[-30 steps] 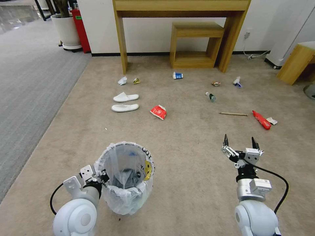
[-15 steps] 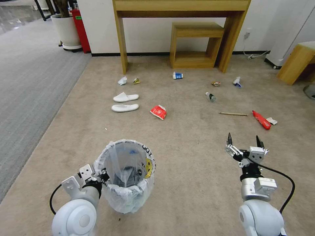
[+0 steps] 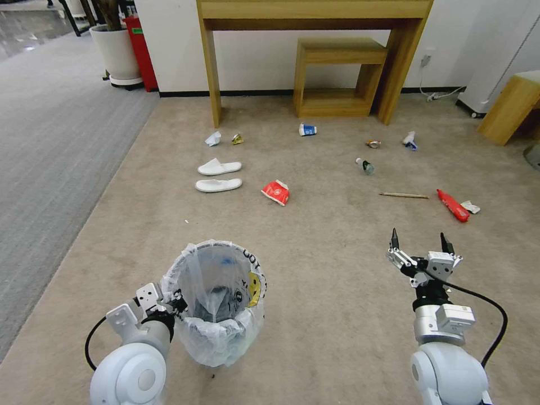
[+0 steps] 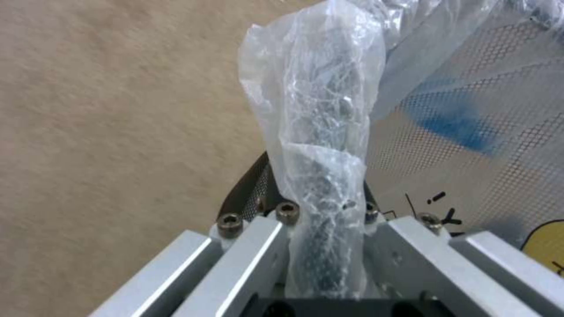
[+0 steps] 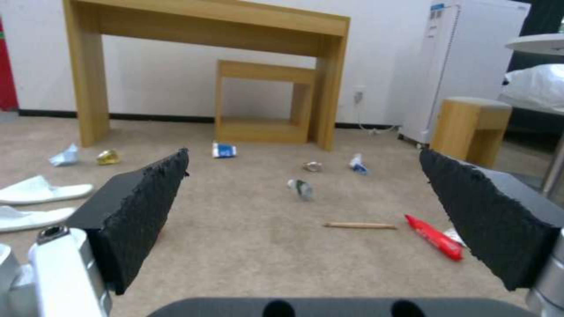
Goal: Pick up the trash bin and place the garbage on the floor into it.
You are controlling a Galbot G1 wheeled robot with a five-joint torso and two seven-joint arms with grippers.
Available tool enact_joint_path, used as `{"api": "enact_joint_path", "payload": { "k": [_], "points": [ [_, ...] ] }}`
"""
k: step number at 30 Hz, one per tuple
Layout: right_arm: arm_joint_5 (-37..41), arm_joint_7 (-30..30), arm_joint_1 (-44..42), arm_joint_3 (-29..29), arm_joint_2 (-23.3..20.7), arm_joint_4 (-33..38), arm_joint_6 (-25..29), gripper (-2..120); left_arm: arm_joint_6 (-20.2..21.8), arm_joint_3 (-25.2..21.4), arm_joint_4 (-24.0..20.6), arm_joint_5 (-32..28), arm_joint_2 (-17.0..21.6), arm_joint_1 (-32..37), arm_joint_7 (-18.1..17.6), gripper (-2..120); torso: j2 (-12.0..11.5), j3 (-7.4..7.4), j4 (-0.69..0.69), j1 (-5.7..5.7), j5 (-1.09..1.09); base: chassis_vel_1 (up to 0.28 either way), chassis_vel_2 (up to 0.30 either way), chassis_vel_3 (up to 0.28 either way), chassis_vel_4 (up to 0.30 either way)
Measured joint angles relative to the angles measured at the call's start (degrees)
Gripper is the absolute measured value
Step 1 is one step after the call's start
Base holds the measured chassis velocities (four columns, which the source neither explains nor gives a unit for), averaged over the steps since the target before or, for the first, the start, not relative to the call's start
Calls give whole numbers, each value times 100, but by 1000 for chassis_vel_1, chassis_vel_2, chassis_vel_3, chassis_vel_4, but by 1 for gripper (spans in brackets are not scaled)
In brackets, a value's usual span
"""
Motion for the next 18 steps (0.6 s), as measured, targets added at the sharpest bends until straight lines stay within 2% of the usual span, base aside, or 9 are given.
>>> {"api": "enact_joint_path", "payload": {
  "k": [18],
  "points": [
    [-29,-10,12,-13,8,-79,173,100,-64,-2,62,87,-14,19,33,0,0,0,-1,0,0,201,199,-196,-200]
  ]
}}
